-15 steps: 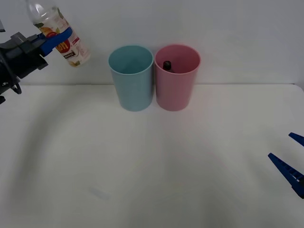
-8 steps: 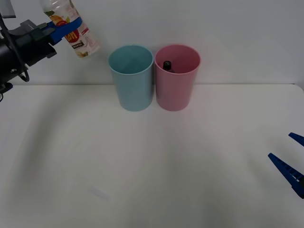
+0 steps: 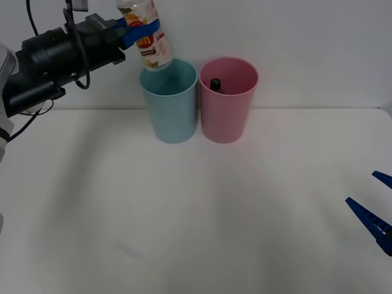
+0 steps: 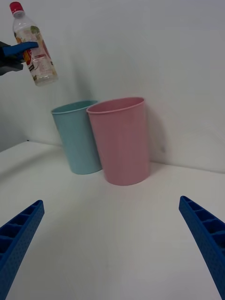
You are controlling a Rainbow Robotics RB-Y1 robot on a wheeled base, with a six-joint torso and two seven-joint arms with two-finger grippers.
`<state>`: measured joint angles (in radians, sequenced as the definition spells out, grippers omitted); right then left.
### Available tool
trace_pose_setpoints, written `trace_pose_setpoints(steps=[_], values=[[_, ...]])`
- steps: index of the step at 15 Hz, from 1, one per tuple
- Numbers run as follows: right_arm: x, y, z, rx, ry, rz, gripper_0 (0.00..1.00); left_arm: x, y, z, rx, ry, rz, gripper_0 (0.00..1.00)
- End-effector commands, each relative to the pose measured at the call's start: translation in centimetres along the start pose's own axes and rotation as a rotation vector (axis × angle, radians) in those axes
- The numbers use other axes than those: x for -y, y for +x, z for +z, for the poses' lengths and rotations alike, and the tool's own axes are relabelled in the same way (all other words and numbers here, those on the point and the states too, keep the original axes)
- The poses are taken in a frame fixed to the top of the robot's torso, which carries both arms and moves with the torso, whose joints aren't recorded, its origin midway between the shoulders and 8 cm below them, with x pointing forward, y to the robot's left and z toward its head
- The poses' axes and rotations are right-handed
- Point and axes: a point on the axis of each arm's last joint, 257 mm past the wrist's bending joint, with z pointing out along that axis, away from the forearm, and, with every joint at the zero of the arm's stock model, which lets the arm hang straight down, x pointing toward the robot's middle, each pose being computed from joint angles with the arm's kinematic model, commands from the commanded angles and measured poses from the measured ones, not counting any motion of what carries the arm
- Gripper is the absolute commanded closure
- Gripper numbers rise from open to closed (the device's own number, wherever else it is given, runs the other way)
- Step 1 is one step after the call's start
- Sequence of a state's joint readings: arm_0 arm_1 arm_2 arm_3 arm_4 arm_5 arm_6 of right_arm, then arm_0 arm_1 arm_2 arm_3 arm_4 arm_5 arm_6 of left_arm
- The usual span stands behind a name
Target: Grasp the object on the table and drop it into the matching bin: aluminum can to the light blue bin, PET bottle to the pink bin.
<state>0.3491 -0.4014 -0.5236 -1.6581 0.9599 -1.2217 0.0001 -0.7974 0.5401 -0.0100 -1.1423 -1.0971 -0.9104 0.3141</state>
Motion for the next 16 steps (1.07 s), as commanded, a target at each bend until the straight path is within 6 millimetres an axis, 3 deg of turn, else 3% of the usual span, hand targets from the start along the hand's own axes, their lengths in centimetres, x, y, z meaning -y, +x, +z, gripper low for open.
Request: trace_pose_setpoints(steps=[1, 10, 14, 16], values=[[0.0, 0.0, 0.0, 0.0, 0.0, 0.0, 0.0, 1.3, 0.7, 4.0, -0.014, 0.022, 0.019, 0.98], [0.0, 0.0, 0.0, 0.0, 0.0, 0.0, 0.0, 4.6, 3.3, 14.9, -0.089, 0.024, 0.099, 0.97], [0.0, 0.0, 0.0, 0.0, 0.0, 0.0, 0.0, 6.0, 3.9, 18.9, -0.113, -0.002, 0.152, 0.96], [0.0, 0.0, 0.0, 0.0, 0.0, 0.0, 0.0, 6.4, 3.8, 19.8, -0.103, -0.022, 0.152, 0.97]])
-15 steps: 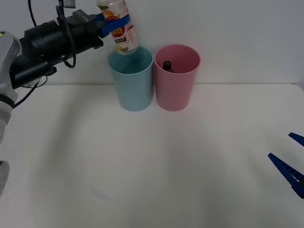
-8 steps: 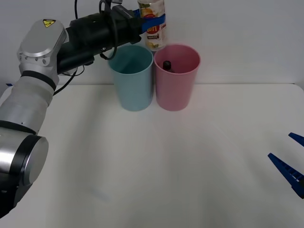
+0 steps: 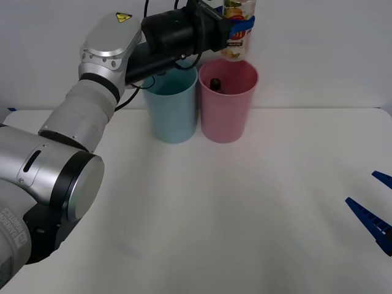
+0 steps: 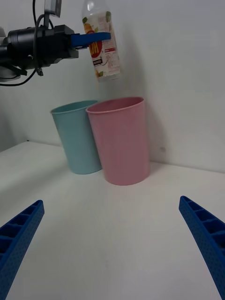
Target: Grasp the object on the table and drop it into the matching bin: aluminum can to the light blue bin, PET bottle to the pink bin.
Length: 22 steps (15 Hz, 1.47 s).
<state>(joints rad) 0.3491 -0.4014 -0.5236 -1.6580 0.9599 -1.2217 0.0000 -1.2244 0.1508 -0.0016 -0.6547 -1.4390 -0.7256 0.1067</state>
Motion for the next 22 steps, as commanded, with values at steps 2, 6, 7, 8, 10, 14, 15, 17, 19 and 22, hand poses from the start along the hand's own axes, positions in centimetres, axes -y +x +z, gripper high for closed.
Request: trace_pose_setpoints(steps=[2, 6, 7, 8, 10, 14, 15, 17, 19, 22], values=[[0.0, 0.0, 0.0, 0.0, 0.0, 0.0, 0.0, 1.0, 0.0, 1.5, 0.003, -0.02, 0.006, 0.97], [0.0, 0.0, 0.0, 0.0, 0.0, 0.0, 0.0, 1.0, 0.1, 1.5, 0.003, -0.024, 0.004, 0.9], [0.0, 0.0, 0.0, 0.0, 0.0, 0.0, 0.0, 1.0, 0.1, 1.5, 0.003, -0.023, 0.006, 0.71], [0.0, 0.0, 0.0, 0.0, 0.0, 0.0, 0.0, 1.0, 0.1, 1.5, 0.004, -0.023, 0.005, 0.0], [0.0, 0.0, 0.0, 0.0, 0.0, 0.0, 0.0, 1.0, 0.0, 1.5, 0.008, -0.024, -0.003, 0.0], [0.0, 0.0, 0.0, 0.0, 0.0, 0.0, 0.0, 0.9, -0.1, 1.5, 0.015, -0.025, -0.023, 0.0], [0.0, 0.0, 0.0, 0.0, 0.0, 0.0, 0.0, 1.0, -0.1, 1.5, 0.016, -0.023, -0.026, 0.0], [0.0, 0.0, 0.0, 0.0, 0.0, 0.0, 0.0, 0.7, -0.3, 1.3, 0.019, -0.026, -0.032, 0.0], [0.0, 0.0, 0.0, 0.0, 0.0, 0.0, 0.0, 0.0, -0.1, 0.6, 0.022, -0.031, -0.047, 0.0], [0.0, 0.0, 0.0, 0.0, 0.0, 0.0, 0.0, -0.8, 0.2, -0.8, 0.025, -0.013, -0.064, 0.0]])
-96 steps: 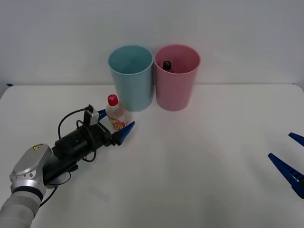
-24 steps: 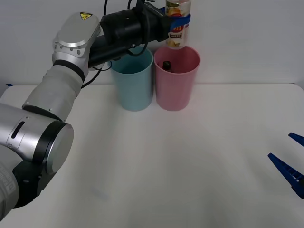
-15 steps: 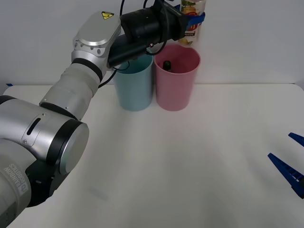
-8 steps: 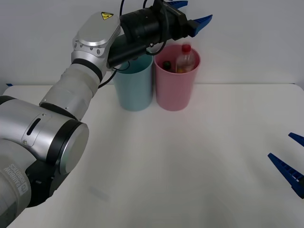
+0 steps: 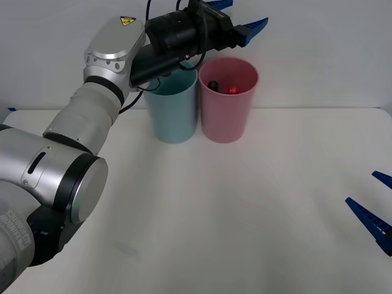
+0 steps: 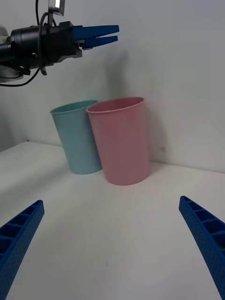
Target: Grasp the object on the table and drop it into the matching bin: aluminum can to the light blue bin, PET bottle to the pink bin.
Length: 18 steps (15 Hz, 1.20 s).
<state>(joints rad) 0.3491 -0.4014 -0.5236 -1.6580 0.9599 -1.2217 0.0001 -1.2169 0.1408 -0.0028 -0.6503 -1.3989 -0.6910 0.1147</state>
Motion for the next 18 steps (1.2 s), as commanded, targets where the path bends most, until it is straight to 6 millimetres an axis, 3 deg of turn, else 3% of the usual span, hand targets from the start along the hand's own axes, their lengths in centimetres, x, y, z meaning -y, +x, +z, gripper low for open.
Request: trace_pose_setpoints(steps=[1, 5, 9, 18], values=[[0.0, 0.0, 0.0, 0.0, 0.0, 0.0, 0.0, -0.9, 0.3, -1.6, 0.003, 0.018, -0.019, 0.0], [0.0, 0.0, 0.0, 0.0, 0.0, 0.0, 0.0, -2.7, 0.9, -4.7, 0.01, 0.041, -0.044, 0.0], [0.0, 0.0, 0.0, 0.0, 0.0, 0.0, 0.0, -4.4, 1.3, -9.0, 0.053, 0.03, -0.041, 0.0], [0.0, 0.0, 0.0, 0.0, 0.0, 0.0, 0.0, -7.9, 3.3, -22.3, 0.099, -0.068, -0.001, 0.0]])
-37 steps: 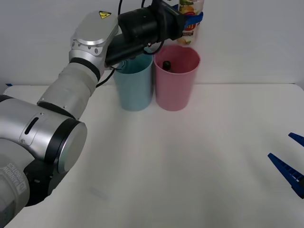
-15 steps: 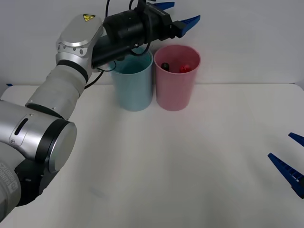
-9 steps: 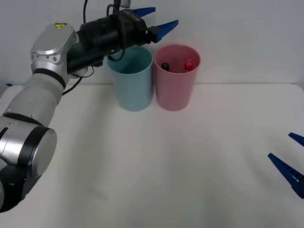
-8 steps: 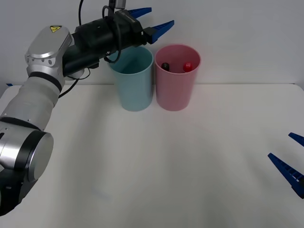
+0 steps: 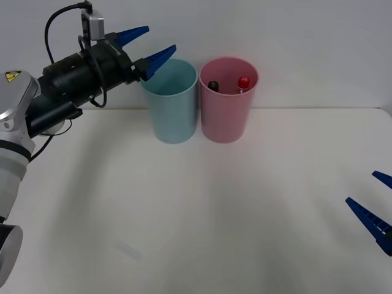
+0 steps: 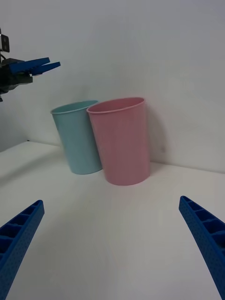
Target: Grasp the object on the table and drop it into the matching bin: aluminum can to the light blue bin, PET bottle to the pink bin.
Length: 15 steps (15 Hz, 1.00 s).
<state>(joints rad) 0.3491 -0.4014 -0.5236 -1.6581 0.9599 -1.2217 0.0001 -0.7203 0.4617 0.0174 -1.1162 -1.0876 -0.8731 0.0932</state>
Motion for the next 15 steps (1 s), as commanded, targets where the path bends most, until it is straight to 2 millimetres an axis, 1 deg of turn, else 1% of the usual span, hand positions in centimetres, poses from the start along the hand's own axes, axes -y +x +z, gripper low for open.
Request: trace_pose_setpoints(steps=[1, 3, 5, 8, 10, 12, 14, 15], values=[[0.0, 0.0, 0.0, 0.0, 0.0, 0.0, 0.0, -1.7, 0.2, -4.2, -0.009, -0.035, 0.022, 0.0], [0.0, 0.0, 0.0, 0.0, 0.0, 0.0, 0.0, -2.7, 0.3, -7.0, -0.025, -0.038, 0.038, 0.0], [0.0, 0.0, 0.0, 0.0, 0.0, 0.0, 0.0, -3.6, 0.9, -9.9, -0.048, -0.053, 0.061, 0.0], [0.0, 0.0, 0.0, 0.0, 0.0, 0.0, 0.0, -4.9, 2.3, -14.6, -0.11, -0.078, 0.131, 0.0], [0.0, 0.0, 0.0, 0.0, 0.0, 0.0, 0.0, -5.1, 3.1, -18.0, -0.138, -0.085, 0.152, 0.0], [0.0, 0.0, 0.0, 0.0, 0.0, 0.0, 0.0, -5.0, 3.5, -20.4, -0.162, -0.102, 0.17, 0.0], [0.0, 0.0, 0.0, 0.0, 0.0, 0.0, 0.0, -4.5, 4.2, -23.2, -0.183, -0.128, 0.176, 0.0], [0.0, 0.0, 0.0, 0.0, 0.0, 0.0, 0.0, -4.3, 4.3, -24.2, -0.189, -0.138, 0.18, 0.0]])
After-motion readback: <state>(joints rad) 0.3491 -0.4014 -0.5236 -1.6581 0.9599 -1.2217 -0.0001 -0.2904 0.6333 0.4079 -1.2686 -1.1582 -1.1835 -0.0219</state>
